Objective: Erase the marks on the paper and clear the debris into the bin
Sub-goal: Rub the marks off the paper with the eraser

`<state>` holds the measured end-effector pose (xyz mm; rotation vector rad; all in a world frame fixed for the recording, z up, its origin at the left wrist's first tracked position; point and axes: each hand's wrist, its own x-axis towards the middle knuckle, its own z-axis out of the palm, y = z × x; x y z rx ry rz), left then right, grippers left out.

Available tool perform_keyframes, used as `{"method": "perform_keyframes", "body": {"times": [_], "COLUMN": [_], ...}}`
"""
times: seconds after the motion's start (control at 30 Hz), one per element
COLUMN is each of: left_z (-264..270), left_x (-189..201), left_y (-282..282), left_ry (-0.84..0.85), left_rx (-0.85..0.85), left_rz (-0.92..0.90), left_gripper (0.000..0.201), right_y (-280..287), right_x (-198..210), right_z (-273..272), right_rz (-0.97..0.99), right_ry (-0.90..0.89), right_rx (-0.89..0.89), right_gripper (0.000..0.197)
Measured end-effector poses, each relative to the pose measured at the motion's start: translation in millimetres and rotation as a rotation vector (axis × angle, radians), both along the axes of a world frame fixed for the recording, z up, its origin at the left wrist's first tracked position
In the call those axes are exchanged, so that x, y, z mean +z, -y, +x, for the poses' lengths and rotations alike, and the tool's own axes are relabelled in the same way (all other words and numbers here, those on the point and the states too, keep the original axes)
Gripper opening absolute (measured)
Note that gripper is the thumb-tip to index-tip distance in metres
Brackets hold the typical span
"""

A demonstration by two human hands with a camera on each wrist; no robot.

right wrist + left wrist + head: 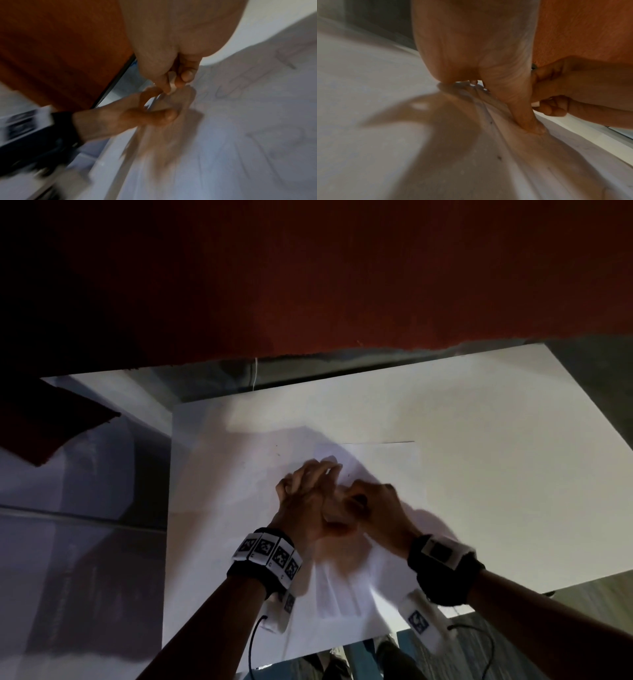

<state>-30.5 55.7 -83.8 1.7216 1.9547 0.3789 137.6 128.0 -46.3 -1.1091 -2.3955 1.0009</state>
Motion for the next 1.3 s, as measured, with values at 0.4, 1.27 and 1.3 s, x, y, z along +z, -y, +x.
{"method": "perform_keyframes", "body": {"times": [0.4,1.27,1.3], "left_z": [0,3,3], "left_x": [2,9,10], "left_y": [0,-7,-7], "left_ry": [-0.053,-0.079,-0.073], "left_rx": [-0.004,0.014,0.018], "left_rz": [-0.024,-0.098,-0.099], "left_gripper": [0.119,0.123,0.123], "right_y": [-28,-32,-31], "right_x": [-7,1,-1], "right_z": [5,29,28], "right_rz": [0.022,0.037,0.033], "right_ry": [0.111,0.060,0.057], "right_rx": [-0.094,-0.039,-0.070], "right_gripper": [0.014,0.015,0.017]}}
